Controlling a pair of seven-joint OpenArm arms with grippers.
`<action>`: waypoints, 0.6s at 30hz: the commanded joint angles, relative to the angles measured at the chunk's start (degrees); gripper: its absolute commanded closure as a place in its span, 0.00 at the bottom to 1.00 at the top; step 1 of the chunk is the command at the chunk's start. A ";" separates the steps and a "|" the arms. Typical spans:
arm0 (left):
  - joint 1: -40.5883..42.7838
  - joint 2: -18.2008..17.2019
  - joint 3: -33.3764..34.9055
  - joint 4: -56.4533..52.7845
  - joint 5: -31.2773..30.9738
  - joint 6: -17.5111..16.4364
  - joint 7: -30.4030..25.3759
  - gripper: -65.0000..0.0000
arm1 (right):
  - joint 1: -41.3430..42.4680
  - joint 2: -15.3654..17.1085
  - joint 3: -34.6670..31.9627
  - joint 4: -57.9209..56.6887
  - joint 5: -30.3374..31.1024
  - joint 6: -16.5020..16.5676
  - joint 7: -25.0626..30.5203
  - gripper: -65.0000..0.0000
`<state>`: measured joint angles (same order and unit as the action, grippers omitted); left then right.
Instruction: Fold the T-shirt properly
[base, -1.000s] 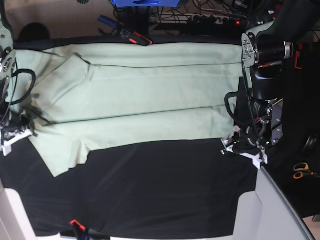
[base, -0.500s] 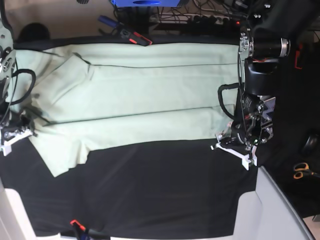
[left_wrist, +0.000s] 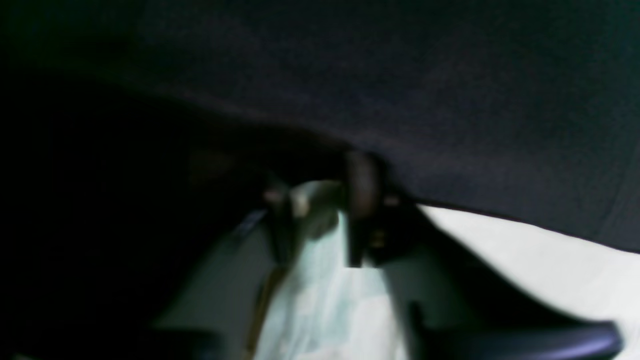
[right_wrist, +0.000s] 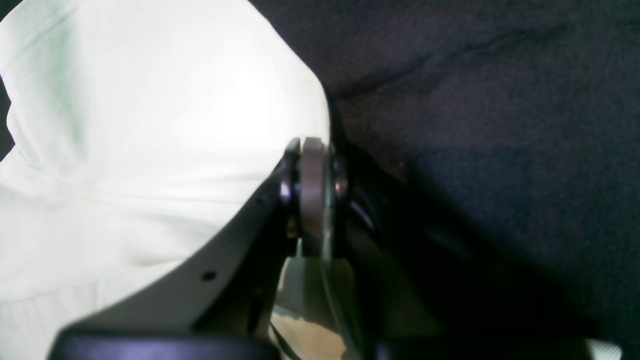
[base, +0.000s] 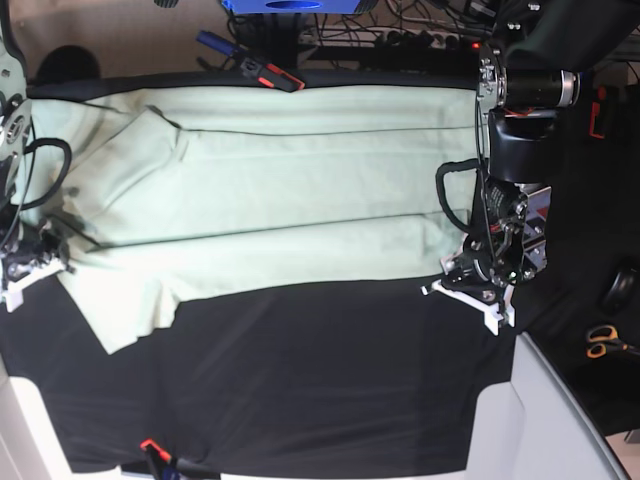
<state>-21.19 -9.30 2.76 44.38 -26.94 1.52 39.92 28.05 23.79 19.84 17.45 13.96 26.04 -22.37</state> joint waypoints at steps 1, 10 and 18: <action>1.01 0.99 0.36 -0.73 -1.50 -0.95 5.92 0.96 | 1.53 1.22 -0.10 1.05 0.59 0.38 0.96 1.00; 0.40 0.99 0.27 -0.29 -1.50 -0.86 5.92 1.00 | 1.53 1.22 -0.01 2.64 0.59 0.38 0.96 1.00; 0.40 0.99 0.27 9.03 -1.50 -0.86 8.12 1.00 | 1.53 1.22 -0.10 7.56 0.59 0.38 0.96 1.00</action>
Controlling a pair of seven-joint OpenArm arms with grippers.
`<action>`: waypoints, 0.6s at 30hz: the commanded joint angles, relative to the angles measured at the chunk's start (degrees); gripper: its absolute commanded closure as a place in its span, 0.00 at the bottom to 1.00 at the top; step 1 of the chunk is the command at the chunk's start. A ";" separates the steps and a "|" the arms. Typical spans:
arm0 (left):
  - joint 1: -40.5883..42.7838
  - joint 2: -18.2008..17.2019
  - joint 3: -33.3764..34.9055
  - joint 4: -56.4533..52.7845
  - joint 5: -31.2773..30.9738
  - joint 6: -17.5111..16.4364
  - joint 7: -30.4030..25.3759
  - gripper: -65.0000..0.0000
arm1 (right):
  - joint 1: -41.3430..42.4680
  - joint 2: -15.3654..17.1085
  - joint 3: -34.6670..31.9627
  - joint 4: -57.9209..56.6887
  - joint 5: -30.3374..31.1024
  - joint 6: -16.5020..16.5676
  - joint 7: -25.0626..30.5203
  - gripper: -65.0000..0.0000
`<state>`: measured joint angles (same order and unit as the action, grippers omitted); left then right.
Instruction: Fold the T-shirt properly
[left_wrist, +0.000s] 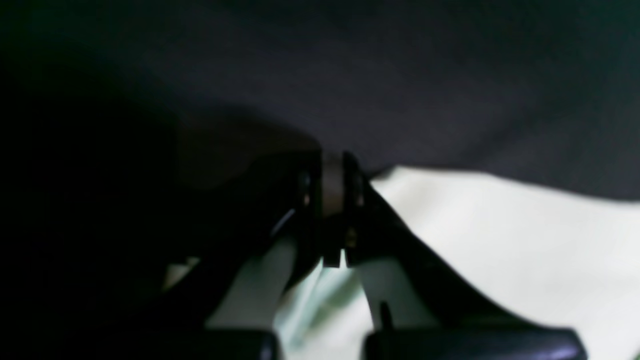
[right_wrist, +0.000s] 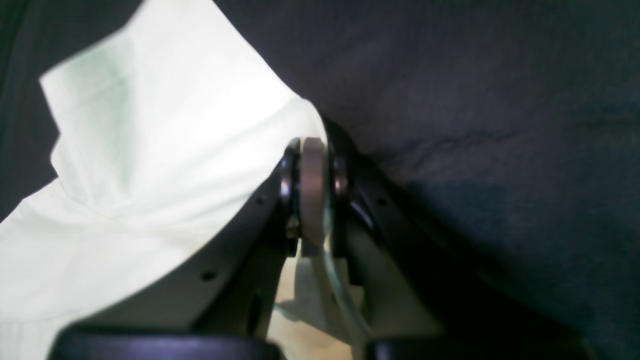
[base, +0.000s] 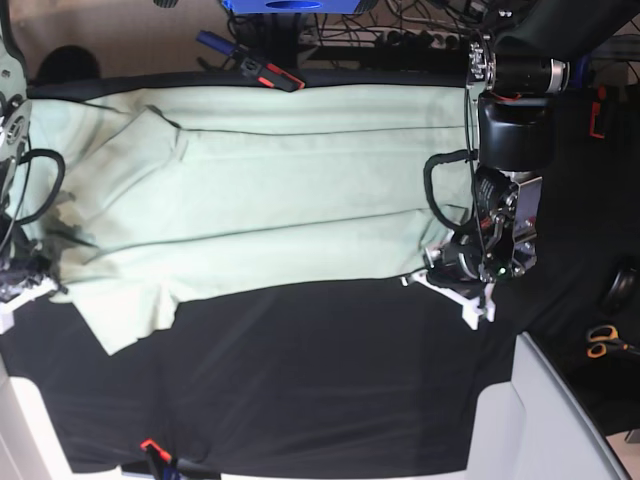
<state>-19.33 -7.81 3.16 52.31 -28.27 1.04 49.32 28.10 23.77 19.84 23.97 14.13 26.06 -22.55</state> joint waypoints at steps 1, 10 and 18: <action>-1.46 -0.49 -0.13 2.23 -0.17 -0.38 -0.92 1.00 | 1.49 1.24 -0.10 1.04 0.42 0.35 1.14 1.00; -1.55 -0.58 -0.21 11.03 0.10 -0.20 -0.05 1.00 | 2.80 1.24 -0.10 1.13 0.42 0.35 1.14 1.00; -1.37 -0.67 -3.73 14.63 0.27 -0.20 -0.22 1.00 | 3.42 1.24 -0.10 3.95 0.42 0.35 1.23 1.00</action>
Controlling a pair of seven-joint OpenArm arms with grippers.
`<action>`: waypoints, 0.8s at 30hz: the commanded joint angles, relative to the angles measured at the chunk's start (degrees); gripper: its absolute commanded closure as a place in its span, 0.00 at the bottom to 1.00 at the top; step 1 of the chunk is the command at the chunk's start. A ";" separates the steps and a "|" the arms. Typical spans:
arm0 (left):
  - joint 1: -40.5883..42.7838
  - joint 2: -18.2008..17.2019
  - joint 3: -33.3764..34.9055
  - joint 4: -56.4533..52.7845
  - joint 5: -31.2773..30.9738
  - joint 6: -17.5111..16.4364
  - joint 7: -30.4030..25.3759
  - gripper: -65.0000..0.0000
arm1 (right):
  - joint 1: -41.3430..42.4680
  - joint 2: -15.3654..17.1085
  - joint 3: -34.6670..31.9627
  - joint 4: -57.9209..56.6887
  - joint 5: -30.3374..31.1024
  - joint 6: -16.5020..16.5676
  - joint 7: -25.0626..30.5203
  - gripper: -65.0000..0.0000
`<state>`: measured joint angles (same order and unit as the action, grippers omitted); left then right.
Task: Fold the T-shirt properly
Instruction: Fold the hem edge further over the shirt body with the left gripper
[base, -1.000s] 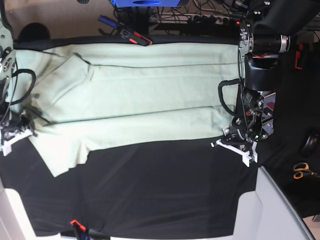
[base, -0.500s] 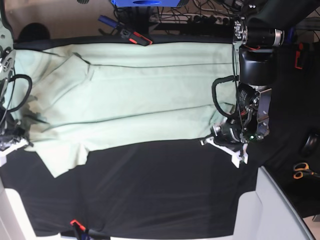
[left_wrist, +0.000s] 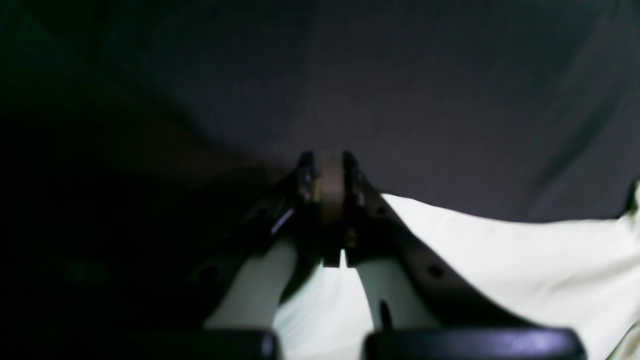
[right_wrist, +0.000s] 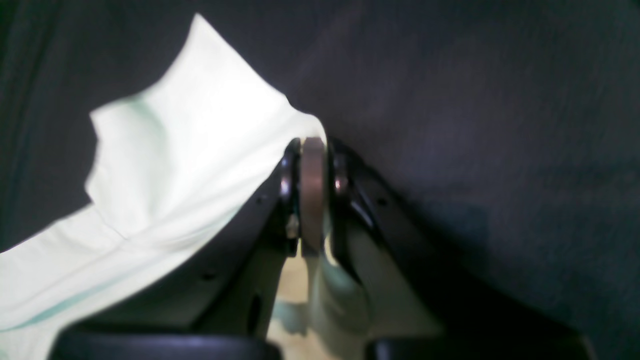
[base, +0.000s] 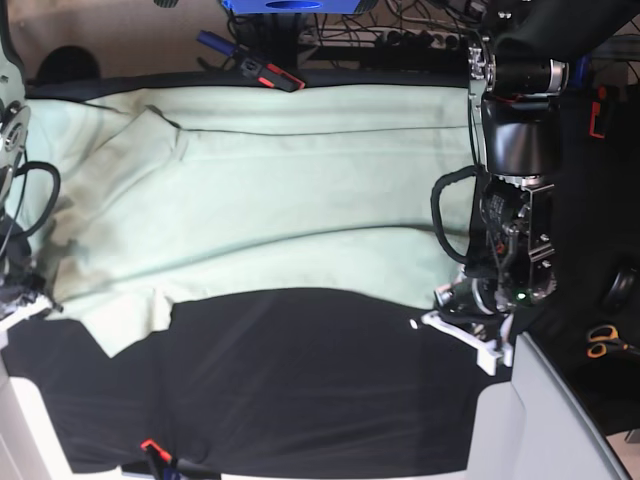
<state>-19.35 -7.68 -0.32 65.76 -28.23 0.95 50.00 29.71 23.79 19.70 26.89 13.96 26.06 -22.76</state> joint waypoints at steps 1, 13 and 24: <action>-1.35 -0.80 -2.19 1.28 0.23 -0.12 -0.90 1.00 | 1.80 1.22 0.03 1.28 0.59 0.35 1.45 1.00; -1.00 -2.03 -5.71 3.91 0.32 -0.12 -0.99 1.00 | 2.94 1.22 0.30 1.37 0.59 0.35 1.62 1.00; -0.03 -2.12 -6.06 3.91 0.32 -0.12 -1.25 1.00 | 1.36 1.31 4.60 1.37 0.59 0.00 5.23 1.00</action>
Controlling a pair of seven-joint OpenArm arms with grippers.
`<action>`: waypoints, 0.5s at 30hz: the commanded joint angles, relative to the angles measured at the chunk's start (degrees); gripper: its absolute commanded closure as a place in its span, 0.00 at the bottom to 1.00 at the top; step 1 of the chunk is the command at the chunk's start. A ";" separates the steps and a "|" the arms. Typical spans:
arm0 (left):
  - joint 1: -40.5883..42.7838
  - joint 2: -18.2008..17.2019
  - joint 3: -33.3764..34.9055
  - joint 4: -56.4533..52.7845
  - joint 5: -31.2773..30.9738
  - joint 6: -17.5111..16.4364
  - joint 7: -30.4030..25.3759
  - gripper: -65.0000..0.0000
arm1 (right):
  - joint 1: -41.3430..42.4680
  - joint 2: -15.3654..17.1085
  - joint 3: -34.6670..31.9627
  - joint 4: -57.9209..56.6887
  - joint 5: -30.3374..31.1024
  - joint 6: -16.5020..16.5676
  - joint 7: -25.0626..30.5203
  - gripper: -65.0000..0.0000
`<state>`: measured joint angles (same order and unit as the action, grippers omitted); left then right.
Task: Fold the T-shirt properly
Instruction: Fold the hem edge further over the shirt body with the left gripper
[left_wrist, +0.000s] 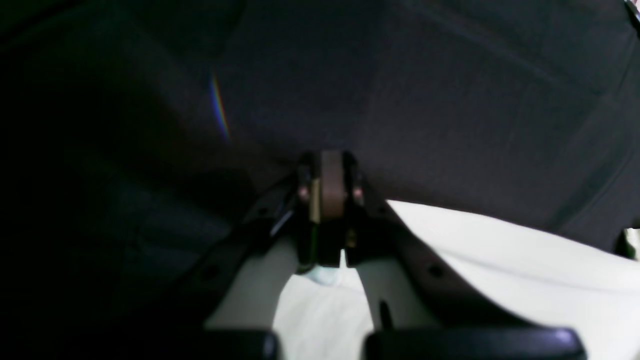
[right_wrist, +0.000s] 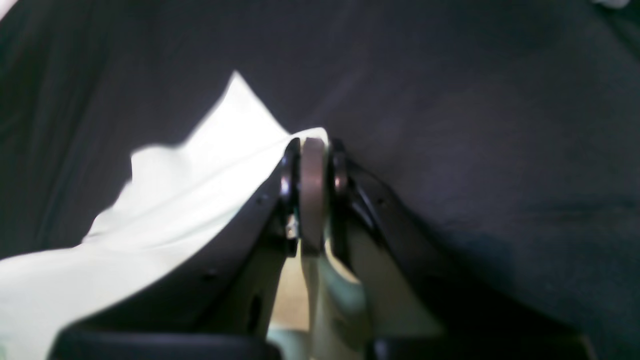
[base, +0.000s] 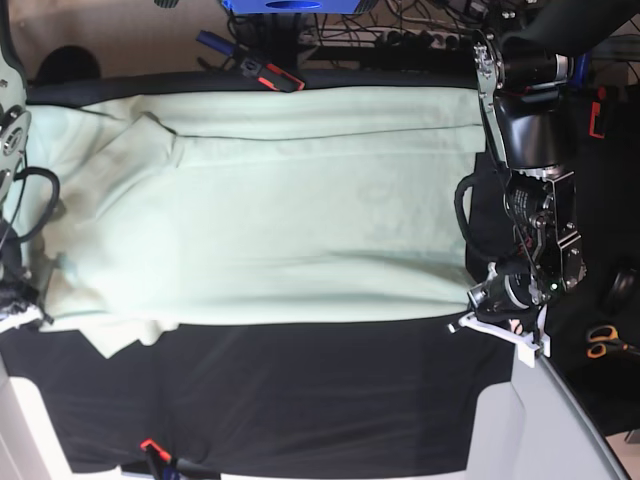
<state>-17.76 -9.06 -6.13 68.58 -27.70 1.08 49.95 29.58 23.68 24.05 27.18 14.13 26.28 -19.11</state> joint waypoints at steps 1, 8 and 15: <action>-1.63 -0.83 -0.24 1.09 -0.21 -0.25 -1.21 1.00 | 1.41 1.42 0.25 1.08 0.42 -0.22 1.58 1.00; -1.27 -1.09 -0.33 1.18 -0.21 -0.25 -1.21 1.00 | 1.32 1.68 0.69 1.08 0.51 -0.22 1.66 1.00; 2.33 -1.09 -0.33 8.30 -0.21 -0.25 -1.21 1.00 | 0.09 1.68 0.69 1.35 0.51 0.13 1.66 1.00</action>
<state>-13.93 -9.39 -6.26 75.72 -27.94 1.06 50.17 28.01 23.79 24.43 27.18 13.96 26.48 -19.14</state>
